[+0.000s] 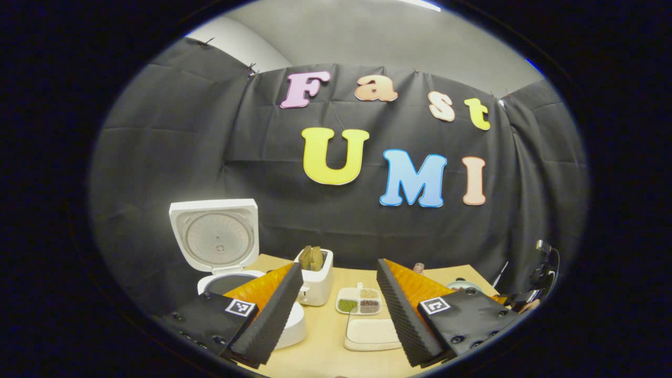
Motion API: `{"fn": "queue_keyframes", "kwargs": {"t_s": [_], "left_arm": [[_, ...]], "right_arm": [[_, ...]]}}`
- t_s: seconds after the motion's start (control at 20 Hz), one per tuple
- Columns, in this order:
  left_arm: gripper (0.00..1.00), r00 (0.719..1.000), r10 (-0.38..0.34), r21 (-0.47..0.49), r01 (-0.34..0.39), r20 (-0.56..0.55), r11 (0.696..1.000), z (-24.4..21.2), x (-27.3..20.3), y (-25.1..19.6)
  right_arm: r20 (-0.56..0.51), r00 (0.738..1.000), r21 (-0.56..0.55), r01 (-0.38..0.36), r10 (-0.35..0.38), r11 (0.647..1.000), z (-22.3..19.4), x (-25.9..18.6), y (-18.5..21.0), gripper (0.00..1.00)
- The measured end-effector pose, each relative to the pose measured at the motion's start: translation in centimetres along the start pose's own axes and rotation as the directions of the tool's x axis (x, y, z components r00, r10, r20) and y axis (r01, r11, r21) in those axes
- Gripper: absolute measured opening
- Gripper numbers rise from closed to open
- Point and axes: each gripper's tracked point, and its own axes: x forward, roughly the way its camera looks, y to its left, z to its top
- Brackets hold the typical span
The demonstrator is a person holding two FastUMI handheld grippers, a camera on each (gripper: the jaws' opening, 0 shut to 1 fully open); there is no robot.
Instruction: Close the left gripper, press the button to open the rice cooker; take a wooden spoon from the chopstick holder with the right hand, scoop a spoonful of rice and pour it into the rice cooker, then put the wooden spoon back into the chopstick holder.
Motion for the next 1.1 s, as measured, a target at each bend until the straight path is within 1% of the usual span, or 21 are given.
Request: {"fn": "queue_keyframes", "kwargs": {"t_s": [0.1, 0.15, 0.2, 0.25, 0.3, 0.35, 0.4, 0.5, 0.6, 0.75, 0.8, 0.85, 0.9, 0.95, 1.1], "left_arm": [[0.96, 1.0, -0.007, 0.017, 0.007, -0.008, 1.0, -0.1, 0.2, -0.6], [0.98, 1.0, -0.011, 0.033, 0.011, -0.006, 0.999, 0.1, 0.2, -0.8], [0.98, 1.0, -0.013, 0.051, 0.013, -0.005, 0.999, 0.4, 0.3, -1.0], [0.98, 1.0, -0.017, 0.065, 0.017, -0.003, 0.998, 0.5, 0.3, -1.3], [0.98, 1.0, -0.022, 0.073, 0.022, -0.003, 0.997, 0.6, 0.2, -1.6], [0.98, 1.0, -0.028, 0.075, 0.028, -0.007, 0.997, 0.4, 0.4, -1.9], [0.96, 0.999, -0.034, 0.07, 0.035, -0.011, 0.997, 0.2, 0.3, -2.2], [0.96, 0.999, -0.042, 0.059, 0.043, -0.014, 0.997, -0.2, 0.2, -2.5], [0.96, 0.999, -0.049, 0.05, 0.049, -0.009, 0.998, -0.2, -0.1, -2.5], [0.98, 0.998, -0.059, 0.042, 0.059, 0.009, 0.997, 0.1, -0.6, -2.4], [0.96, 0.998, -0.06, 0.042, 0.059, 0.022, 0.997, 0.4, -0.8, -2.3], [0.98, 0.997, -0.064, 0.04, 0.063, 0.031, 0.997, 0.5, -1.0, -2.2], [0.98, 0.997, -0.068, 0.034, 0.066, 0.041, 0.997, 0.7, -1.1, -2.1], [0.96, 0.996, -0.069, 0.027, 0.067, 0.048, 0.997, 0.8, -1.2, -1.9], [0.96, 0.996, -0.07, 0.014, 0.07, 0.053, 0.997, 0.5, -1.4, -1.1]], "right_arm": [[-0.035, 0.999, 0.002, -0.036, 0.036, 0.999, -0.9, 0.5, 0.5, 0.81], [-0.038, 0.998, -0.006, -0.055, 0.055, 0.998, -1.1, 0.6, 0.8, 0.81], [-0.028, 0.999, -0.022, -0.048, 0.047, 0.999, -0.9, 0.8, 0.7, 0.81], [-0.019, 0.999, -0.021, -0.043, 0.042, 0.999, -0.7, 1.0, 0.6, 0.74], [-0.022, 0.998, -0.022, -0.065, 0.064, 0.998, -0.9, 0.9, 0.9, 0.55], [-0.024, 0.996, -0.022, -0.089, 0.089, 0.996, -0.8, 0.4, 1.2, 0.51], [-0.027, 0.994, -0.007, -0.102, 0.101, 0.995, -1.2, 1.5, 1.6, 0.43], [-0.04, 0.988, 0.072, -0.143, 0.146, 0.987, -0.9, 0.5, 2.8, 0.28], [-0.039, 0.99, 0.138, -0.126, 0.133, 0.982, -1.0, -0.1, 2.6, 0.1], [-0.002, 0.99, 0.149, -0.138, 0.14, 0.979, -0.4, -1.7, 3.4, 0.1], [0.016, 0.99, 0.15, -0.142, 0.142, 0.978, 0.1, -2.2, 3.4, 0.1], [0.034, 0.988, 0.148, -0.156, 0.152, 0.977, 0.7, -3.1, 3.8, 0.1], [0.057, 0.986, 0.138, -0.164, 0.158, 0.977, 1.5, -4.0, 4.3, 0.1], [0.073, 0.984, 0.124, -0.172, 0.163, 0.977, 2.1, -4.6, 4.7, 0.1], [0.127, 0.974, 0.075, -0.196, 0.186, 0.978, 4.3, -7.2, 6.0, 0.1]]}}
